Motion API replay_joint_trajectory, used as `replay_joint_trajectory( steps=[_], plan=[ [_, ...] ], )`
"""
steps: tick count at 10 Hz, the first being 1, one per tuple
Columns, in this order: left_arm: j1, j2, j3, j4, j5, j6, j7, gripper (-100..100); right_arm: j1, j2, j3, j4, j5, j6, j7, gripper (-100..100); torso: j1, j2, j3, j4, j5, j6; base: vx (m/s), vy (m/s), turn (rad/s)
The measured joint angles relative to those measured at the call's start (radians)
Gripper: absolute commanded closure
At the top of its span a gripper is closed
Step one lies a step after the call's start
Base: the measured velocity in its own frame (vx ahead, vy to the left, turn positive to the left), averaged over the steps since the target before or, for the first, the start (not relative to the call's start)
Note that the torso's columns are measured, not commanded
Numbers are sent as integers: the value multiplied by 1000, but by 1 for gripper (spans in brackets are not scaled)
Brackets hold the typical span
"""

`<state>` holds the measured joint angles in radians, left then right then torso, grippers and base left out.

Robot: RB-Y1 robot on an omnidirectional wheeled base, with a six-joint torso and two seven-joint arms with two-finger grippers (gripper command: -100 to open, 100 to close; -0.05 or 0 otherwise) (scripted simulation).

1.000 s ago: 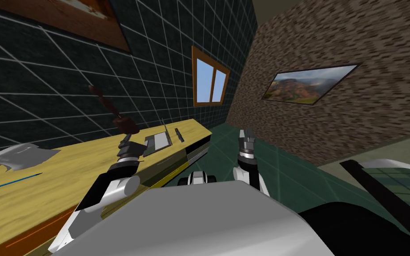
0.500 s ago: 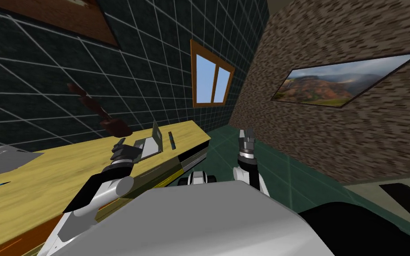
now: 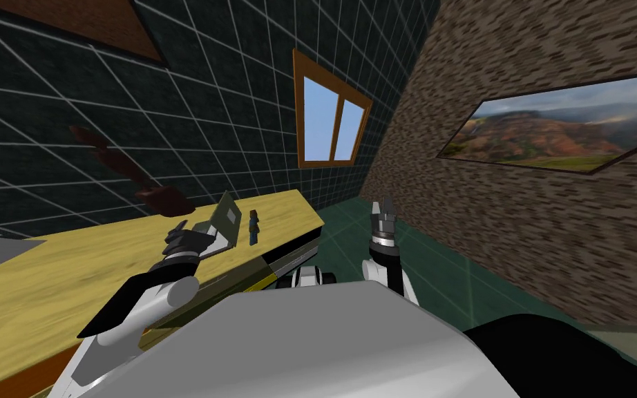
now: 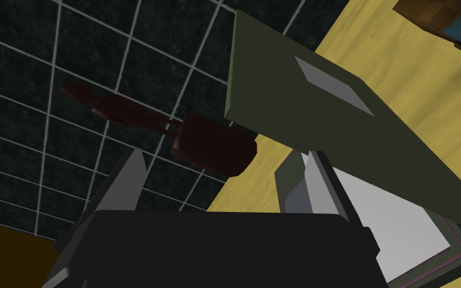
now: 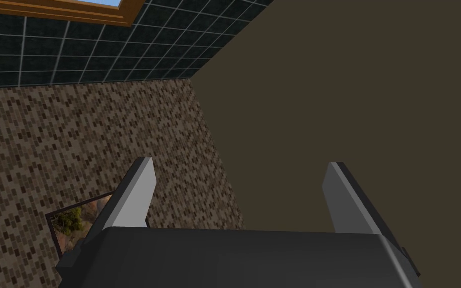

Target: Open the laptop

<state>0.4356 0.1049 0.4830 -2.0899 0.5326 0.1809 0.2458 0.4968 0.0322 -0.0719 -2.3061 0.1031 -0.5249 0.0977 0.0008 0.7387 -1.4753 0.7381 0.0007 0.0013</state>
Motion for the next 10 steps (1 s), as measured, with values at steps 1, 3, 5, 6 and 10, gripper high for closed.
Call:
replay_joint_trajectory(
  steps=[1, 3, 5, 6, 10],
  plan=[
    [1, 8, 12, 12, 14, 6, 2, -100, 0, 0, 0, 0, 0, 0, 0, 0, 0, -1, -1, -1, 0, 1, 124, -150, 98],
    [-8, 15, 36, 29, 34, 30, 1, -100, 0, 0, 0, 0, 0, 0, 0, 0, 0, -5, -3, -1, 0, 2, 89, -115, 54],
    [0, 17, 46, 13, 38, 42, 3, -100, 0, 0, 0, 0, 0, 0, 0, 0, 6, -3, -2, -1, 1, 0, 90, 6, 5],
    [1, 17, 48, 10, 39, 45, 4, 100, 0, 0, 0, 0, 0, 0, 0, 0, 3, 0, 0, 0, 1, -1, 0, 0, 0],
    [-6, -25, 36, -6, 99, 47, 56, 100, -1, 0, 0, 0, 0, 0, 0, 0, 8, 3, 2, 0, 3, -6, -51, 109, 8]
  ],
)
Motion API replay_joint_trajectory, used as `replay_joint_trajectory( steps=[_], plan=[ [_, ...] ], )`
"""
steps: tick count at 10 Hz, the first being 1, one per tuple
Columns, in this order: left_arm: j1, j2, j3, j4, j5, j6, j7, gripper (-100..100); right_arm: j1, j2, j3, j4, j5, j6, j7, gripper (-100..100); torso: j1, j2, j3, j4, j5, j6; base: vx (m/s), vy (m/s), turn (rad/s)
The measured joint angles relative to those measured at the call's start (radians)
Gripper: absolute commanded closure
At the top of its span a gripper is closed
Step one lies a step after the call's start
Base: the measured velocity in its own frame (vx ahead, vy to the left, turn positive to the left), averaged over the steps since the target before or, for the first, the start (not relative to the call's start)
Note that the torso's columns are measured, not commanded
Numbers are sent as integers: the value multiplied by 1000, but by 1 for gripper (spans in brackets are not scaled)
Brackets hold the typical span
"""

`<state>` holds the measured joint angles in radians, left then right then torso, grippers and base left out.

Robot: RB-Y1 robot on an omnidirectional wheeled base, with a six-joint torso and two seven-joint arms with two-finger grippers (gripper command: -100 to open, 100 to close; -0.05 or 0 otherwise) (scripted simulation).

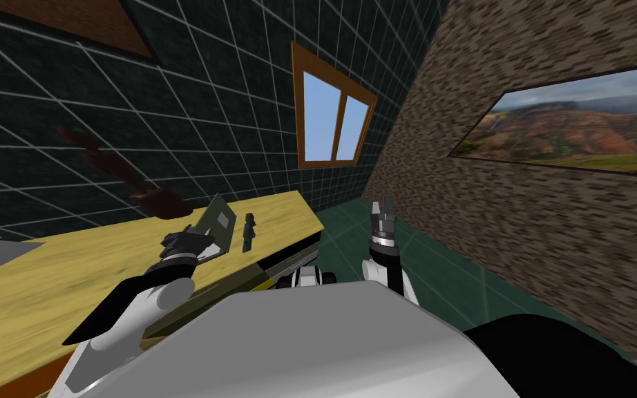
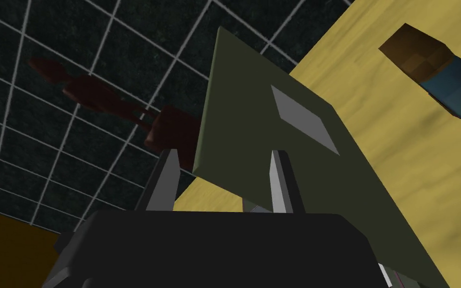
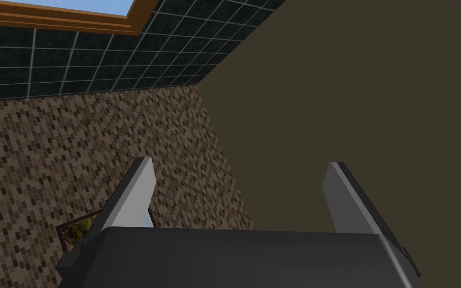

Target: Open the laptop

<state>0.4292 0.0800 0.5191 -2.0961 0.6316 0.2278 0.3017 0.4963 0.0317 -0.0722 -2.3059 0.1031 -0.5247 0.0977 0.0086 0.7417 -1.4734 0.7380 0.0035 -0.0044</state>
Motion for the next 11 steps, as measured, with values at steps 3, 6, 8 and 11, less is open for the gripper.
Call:
replay_joint_trajectory(
  steps=[3, 6, 8, 11],
  plan=[
    [-8, -39, -6, -12, 63, 3, 58, 100, 0, 0, 0, 0, 0, 0, 0, 0, 1, -3, -2, -1, 1, 0, -73, 156, 40],
    [-23, -51, -21, 8, 104, -17, 96, 100, 0, 0, 0, 0, 0, 0, 0, 0, -5, -9, -5, -4, 0, 4, -56, 83, 29],
    [-63, -51, -39, 65, 133, -57, 131, 100, 0, 0, 0, 0, 0, 0, 0, 0, 0, -8, -4, -6, 5, 4, -85, 97, 20],
    [-114, -70, -62, 132, 162, -95, 176, 100, 0, 0, 0, 0, 0, 0, 0, 0, 0, -13, -7, -9, 6, 6, -66, 103, 25]
  ],
)
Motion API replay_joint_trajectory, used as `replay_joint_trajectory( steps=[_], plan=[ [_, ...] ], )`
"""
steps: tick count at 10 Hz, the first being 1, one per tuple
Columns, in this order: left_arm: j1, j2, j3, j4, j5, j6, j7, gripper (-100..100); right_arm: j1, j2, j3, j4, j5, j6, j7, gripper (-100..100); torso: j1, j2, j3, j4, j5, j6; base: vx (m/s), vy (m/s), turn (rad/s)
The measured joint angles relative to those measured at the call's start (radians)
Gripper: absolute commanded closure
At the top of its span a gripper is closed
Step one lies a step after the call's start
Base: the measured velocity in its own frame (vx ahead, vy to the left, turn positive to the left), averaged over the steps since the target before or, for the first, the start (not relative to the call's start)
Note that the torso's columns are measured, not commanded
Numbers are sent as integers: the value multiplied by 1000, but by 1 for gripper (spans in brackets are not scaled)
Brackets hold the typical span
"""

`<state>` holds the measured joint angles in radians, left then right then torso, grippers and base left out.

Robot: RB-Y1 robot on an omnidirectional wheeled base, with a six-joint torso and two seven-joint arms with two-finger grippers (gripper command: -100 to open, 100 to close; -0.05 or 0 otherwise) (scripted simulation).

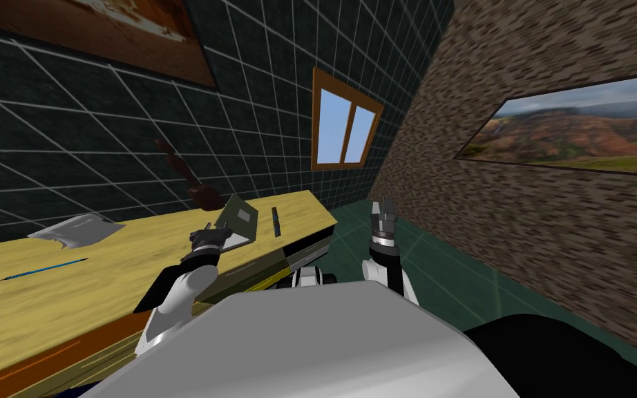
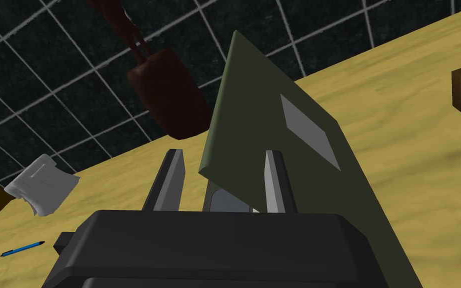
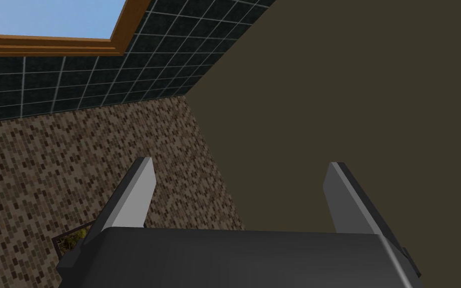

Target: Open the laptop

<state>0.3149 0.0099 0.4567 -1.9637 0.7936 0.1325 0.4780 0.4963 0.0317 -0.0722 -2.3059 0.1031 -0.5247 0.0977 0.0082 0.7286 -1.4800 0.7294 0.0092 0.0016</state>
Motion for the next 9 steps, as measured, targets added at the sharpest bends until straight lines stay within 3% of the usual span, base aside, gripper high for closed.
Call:
replay_joint_trajectory(
  steps=[5, 9],
  plan=[
    [-38, -5, -17, 71, 39, -36, 48, 100, 0, 0, 0, 0, 0, 0, 0, 0, -2, -2, -2, 0, -1, 4, -36, 58, 24],
    [-62, -1, -49, 127, 65, -105, 69, 100, 0, 0, 0, 0, 0, 0, 0, 0, -3, -1, -2, 3, -4, 4, -57, 67, -31]
  ],
)
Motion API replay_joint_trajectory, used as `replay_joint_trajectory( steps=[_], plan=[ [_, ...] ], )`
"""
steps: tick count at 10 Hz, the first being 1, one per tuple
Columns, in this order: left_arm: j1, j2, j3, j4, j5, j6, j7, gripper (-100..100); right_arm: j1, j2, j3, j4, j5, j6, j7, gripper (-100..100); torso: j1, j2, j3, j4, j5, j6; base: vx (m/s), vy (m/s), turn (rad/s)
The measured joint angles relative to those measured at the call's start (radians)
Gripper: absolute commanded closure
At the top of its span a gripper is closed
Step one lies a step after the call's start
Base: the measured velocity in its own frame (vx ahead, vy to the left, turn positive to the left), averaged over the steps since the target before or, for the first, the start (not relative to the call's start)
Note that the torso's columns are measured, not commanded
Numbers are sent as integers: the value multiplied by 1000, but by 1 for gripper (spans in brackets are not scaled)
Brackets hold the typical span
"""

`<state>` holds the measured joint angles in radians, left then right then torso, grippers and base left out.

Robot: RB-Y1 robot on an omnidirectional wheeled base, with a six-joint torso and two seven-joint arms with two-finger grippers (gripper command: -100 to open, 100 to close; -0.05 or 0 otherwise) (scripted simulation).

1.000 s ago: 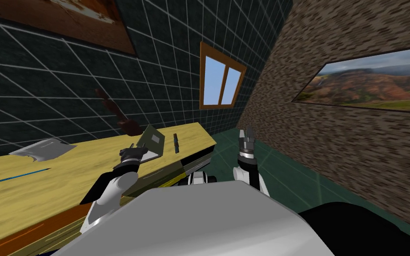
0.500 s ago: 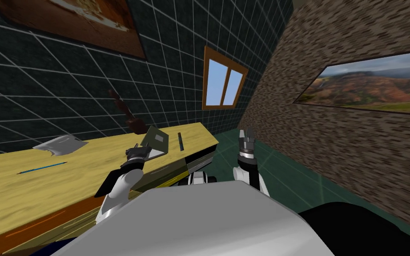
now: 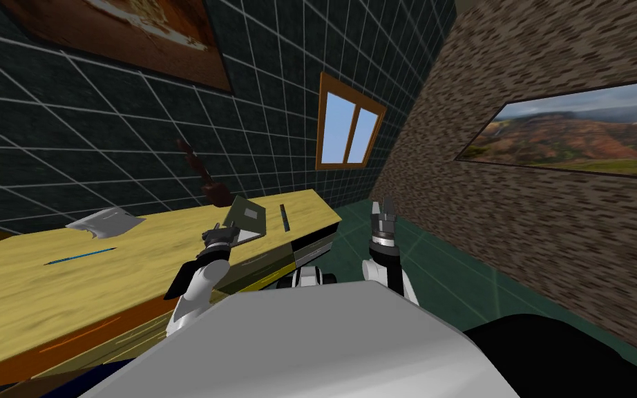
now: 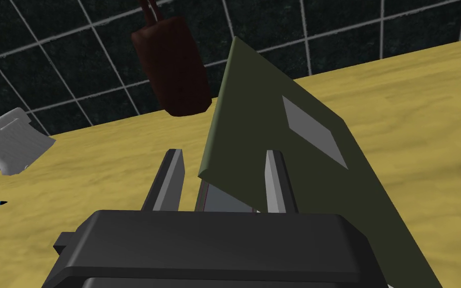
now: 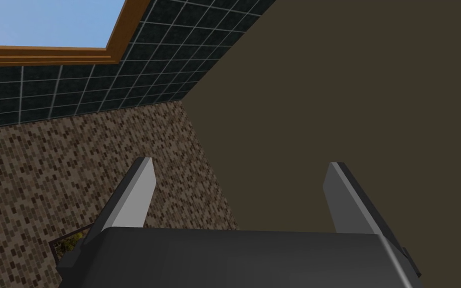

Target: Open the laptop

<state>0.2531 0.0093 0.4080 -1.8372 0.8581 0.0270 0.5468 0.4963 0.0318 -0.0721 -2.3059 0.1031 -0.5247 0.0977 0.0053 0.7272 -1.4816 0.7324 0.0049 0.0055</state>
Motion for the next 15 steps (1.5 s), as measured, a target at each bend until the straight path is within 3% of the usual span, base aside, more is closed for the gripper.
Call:
replay_joint_trajectory(
  steps=[3, 7, 10, 15],
  plan=[
    [-28, 1, -53, 71, 29, -93, 22, 100, 0, 0, 0, 0, 0, 0, 0, 0, 0, -2, -1, -1, 1, 0, -56, 85, -50],
    [-75, -24, -93, 158, 55, -182, 40, 100, 0, 0, 0, 0, 0, 0, 0, 0, -1, -4, -2, -2, 1, 3, -58, 88, -52],
    [-97, -17, -135, 230, 79, -261, 68, 100, 0, 0, 0, 0, 0, 0, 0, 0, -3, -6, -3, -5, 2, 3, -63, 87, -53],
    [-153, -37, -193, 342, 121, -380, 93, 100, 0, 0, 0, 0, 0, 0, 0, 0, -5, -6, -4, -5, 2, 5, -60, 85, -47]
  ],
)
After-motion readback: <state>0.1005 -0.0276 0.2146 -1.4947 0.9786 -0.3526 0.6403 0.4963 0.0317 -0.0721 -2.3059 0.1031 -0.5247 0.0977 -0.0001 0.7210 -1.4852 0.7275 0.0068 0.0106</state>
